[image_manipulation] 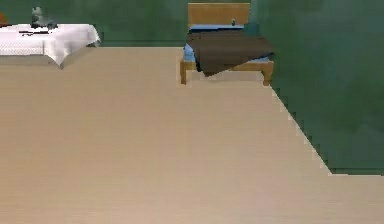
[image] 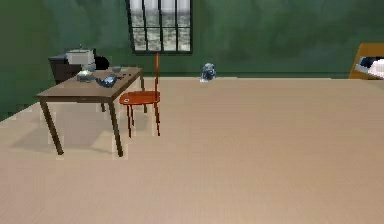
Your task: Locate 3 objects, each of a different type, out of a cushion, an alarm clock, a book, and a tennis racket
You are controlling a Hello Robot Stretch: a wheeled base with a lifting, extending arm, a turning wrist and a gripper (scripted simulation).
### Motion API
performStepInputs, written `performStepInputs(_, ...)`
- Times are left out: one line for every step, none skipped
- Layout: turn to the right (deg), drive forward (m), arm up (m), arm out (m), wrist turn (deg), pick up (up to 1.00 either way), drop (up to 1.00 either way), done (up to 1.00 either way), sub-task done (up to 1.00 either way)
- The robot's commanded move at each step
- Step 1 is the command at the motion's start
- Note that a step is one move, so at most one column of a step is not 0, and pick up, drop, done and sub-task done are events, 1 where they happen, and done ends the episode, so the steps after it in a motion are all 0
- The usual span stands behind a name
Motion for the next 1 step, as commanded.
performStepInputs(3.0,0.00,0.00,0.00,0.0,0.00,0.00,0.00,0.00)
